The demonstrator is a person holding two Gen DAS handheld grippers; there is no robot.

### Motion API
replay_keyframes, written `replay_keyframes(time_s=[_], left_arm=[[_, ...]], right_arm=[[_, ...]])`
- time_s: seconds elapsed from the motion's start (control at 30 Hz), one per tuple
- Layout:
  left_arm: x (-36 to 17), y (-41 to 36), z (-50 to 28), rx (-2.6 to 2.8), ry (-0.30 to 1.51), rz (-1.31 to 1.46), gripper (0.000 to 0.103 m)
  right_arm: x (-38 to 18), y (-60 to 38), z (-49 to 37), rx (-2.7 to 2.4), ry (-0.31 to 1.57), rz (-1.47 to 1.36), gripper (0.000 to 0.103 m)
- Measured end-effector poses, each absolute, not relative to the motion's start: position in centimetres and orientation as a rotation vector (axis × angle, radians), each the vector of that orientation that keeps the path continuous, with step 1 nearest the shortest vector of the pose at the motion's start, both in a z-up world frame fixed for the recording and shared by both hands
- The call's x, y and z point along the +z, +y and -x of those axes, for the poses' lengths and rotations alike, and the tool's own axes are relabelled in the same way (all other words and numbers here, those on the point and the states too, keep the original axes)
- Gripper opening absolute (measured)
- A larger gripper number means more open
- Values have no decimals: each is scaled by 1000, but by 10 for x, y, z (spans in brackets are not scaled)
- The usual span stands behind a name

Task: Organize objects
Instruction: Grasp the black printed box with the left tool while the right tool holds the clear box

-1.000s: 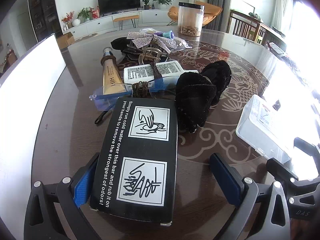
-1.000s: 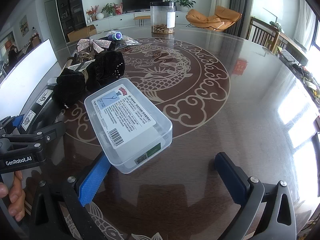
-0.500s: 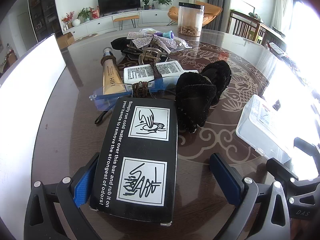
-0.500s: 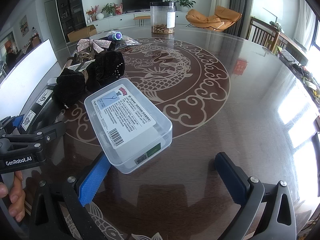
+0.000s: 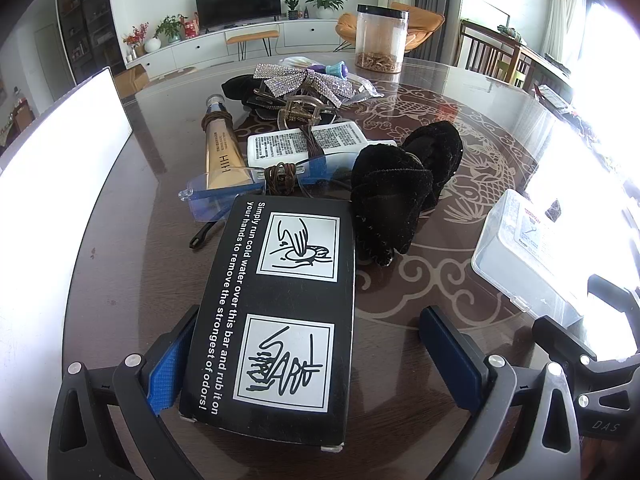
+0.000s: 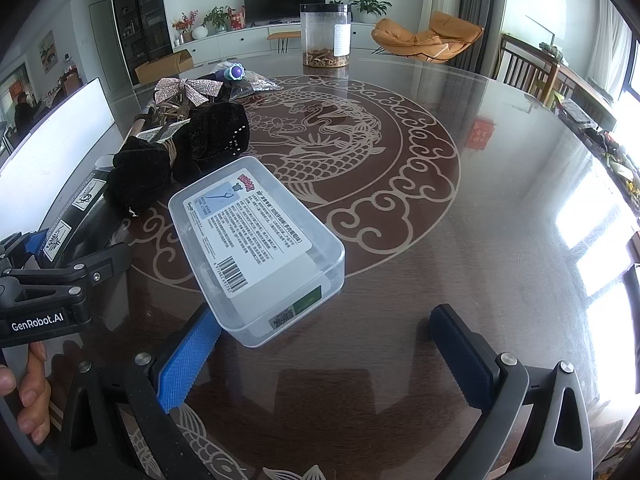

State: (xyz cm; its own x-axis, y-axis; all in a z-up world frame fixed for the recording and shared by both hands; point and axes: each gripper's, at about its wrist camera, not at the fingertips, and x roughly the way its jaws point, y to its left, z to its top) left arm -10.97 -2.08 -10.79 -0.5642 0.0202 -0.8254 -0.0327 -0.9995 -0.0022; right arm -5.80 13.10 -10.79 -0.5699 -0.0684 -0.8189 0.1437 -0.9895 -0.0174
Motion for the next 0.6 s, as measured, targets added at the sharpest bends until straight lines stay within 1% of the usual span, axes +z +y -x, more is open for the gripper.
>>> replay_keyframes(time_s=[0.6], left_arm=[[-108, -21, 109, 2753, 20, 1451, 103]], right_arm=[[-108, 132, 59, -2680, 122, -1391, 103]])
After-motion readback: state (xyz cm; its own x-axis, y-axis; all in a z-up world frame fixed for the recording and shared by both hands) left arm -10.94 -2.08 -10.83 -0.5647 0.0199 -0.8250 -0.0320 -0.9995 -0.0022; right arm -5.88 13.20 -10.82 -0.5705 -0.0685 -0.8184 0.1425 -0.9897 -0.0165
